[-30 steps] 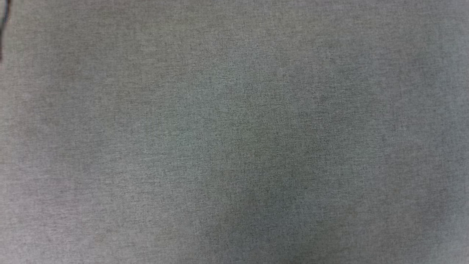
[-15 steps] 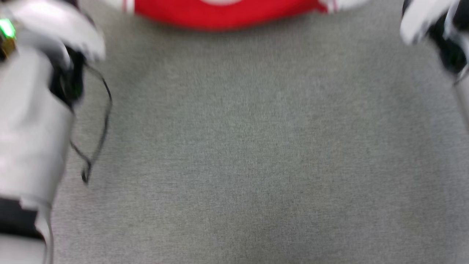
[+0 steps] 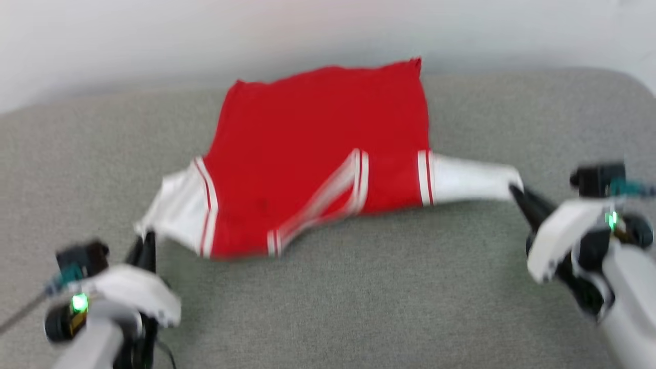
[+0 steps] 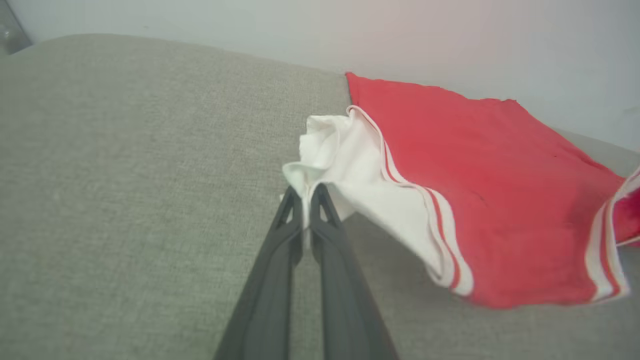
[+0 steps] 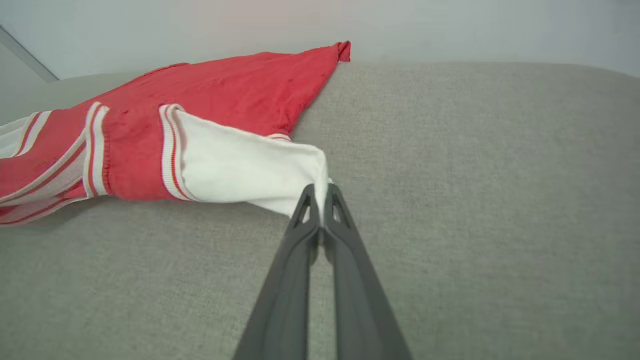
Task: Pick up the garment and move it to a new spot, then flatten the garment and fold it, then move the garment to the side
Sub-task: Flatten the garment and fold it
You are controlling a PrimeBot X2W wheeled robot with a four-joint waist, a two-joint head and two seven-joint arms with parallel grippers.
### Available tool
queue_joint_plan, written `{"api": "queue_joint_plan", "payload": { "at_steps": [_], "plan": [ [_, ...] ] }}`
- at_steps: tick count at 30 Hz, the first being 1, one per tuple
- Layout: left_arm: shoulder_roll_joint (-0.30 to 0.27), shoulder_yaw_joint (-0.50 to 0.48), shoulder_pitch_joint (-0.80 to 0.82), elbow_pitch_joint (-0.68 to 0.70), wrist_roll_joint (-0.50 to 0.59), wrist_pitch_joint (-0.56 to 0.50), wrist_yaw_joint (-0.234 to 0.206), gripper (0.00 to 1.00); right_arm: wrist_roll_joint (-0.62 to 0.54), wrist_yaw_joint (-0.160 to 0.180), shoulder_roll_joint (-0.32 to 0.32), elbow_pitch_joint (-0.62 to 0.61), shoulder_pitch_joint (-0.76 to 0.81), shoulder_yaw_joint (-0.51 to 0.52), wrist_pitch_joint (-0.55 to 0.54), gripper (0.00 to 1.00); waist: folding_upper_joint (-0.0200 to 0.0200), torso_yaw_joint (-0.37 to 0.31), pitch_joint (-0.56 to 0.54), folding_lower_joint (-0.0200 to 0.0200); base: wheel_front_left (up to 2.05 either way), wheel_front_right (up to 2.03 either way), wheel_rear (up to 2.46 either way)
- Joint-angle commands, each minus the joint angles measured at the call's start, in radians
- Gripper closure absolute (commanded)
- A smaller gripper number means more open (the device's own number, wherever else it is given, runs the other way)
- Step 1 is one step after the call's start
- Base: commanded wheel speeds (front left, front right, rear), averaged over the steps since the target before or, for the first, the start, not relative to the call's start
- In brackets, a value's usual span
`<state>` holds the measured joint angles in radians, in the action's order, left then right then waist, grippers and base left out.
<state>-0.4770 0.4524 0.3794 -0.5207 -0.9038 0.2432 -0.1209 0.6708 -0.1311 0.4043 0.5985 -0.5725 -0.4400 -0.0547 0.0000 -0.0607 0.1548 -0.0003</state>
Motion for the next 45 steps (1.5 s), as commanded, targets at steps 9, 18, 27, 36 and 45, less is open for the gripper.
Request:
{"api": "queue_joint_plan", "payload": {
  "at_steps": [9, 18, 27, 36, 45],
  "plan": [
    [-0.071, 0.013, -0.393, 0.328, -0.019, -0.06, -0.205, 1.0, -0.047, 0.001, -0.036, -0.145, 0.421, 0.179, -0.092, 1.0, 0.0, 0.011, -0.144, 0.0003, 0.0, 0.0, 0.0],
    [-0.138, 0.022, -0.606, 0.534, -0.022, -0.113, -0.335, 1.0, -0.184, 0.001, -0.106, -0.344, 0.727, 0.369, -0.243, 1.0, 0.0, 0.026, -0.153, 0.0003, 0.0, 0.0, 0.0],
    [-0.103, 0.035, -0.559, 0.594, -0.011, -0.104, -0.339, 1.0, -0.215, 0.001, -0.171, -0.498, 0.693, 0.466, -0.345, 0.0, 0.0, 0.057, -0.093, 0.0003, 0.0, 0.0, 0.0],
    [-0.072, 0.045, -0.419, 0.636, 0.016, -0.099, -0.303, 1.0, -0.298, 0.001, -0.171, -0.303, 0.27, 0.617, -0.33, 0.0, 0.0, 0.138, 0.049, 0.0003, 0.0, 0.0, 0.0],
    [-0.032, 0.113, -0.232, 0.678, 0.107, -0.092, -0.25, 1.0, -0.341, 0.001, -0.097, -0.008, -0.23, 0.644, -0.475, 0.0, 0.0, 0.276, 0.235, 0.0003, 0.0, 0.0, 0.0]
  ]
}}
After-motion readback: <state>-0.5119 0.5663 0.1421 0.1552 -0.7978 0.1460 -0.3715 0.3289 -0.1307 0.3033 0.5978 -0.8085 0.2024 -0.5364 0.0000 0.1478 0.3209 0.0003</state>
